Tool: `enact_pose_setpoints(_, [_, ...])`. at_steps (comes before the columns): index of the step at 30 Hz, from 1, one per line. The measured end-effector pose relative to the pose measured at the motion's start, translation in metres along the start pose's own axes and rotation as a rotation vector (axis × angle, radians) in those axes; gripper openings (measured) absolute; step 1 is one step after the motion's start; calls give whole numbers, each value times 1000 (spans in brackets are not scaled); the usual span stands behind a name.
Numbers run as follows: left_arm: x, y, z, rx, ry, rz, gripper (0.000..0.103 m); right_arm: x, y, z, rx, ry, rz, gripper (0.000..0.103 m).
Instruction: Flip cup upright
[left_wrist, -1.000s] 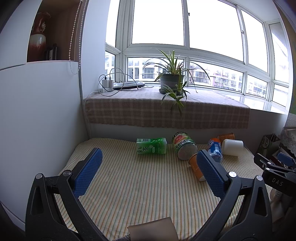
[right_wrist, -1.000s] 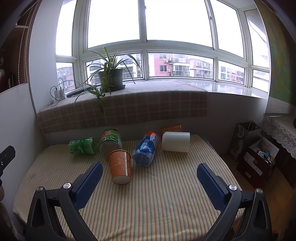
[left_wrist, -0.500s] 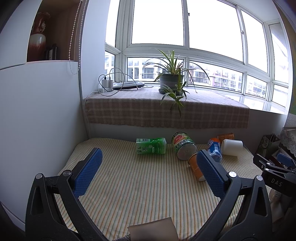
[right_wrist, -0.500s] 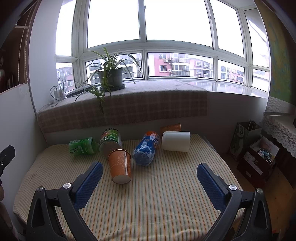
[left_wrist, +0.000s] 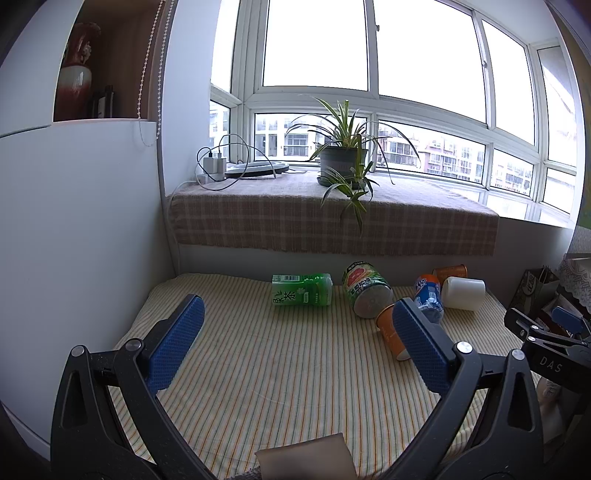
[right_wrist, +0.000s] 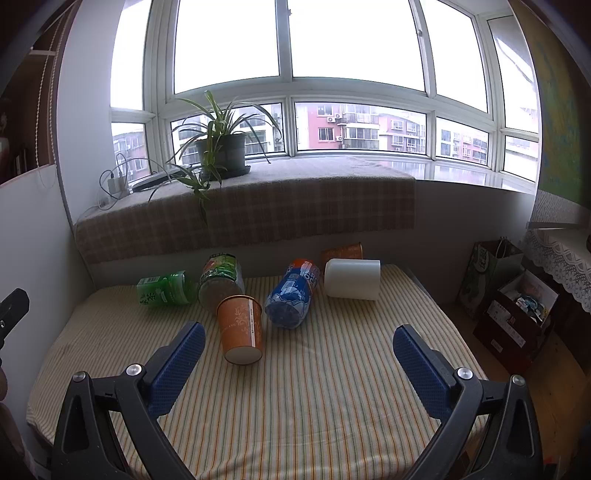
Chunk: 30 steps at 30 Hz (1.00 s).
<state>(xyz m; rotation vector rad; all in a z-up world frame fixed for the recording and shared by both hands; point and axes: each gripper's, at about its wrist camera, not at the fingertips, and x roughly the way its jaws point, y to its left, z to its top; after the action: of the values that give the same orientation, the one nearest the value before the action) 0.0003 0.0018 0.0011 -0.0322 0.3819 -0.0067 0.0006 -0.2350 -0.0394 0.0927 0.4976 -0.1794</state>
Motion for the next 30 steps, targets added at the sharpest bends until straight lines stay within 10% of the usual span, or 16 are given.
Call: enact_pose_setpoints(30, [0,1,0,-2,4,1,103,5,0,2,-5,21,5,103])
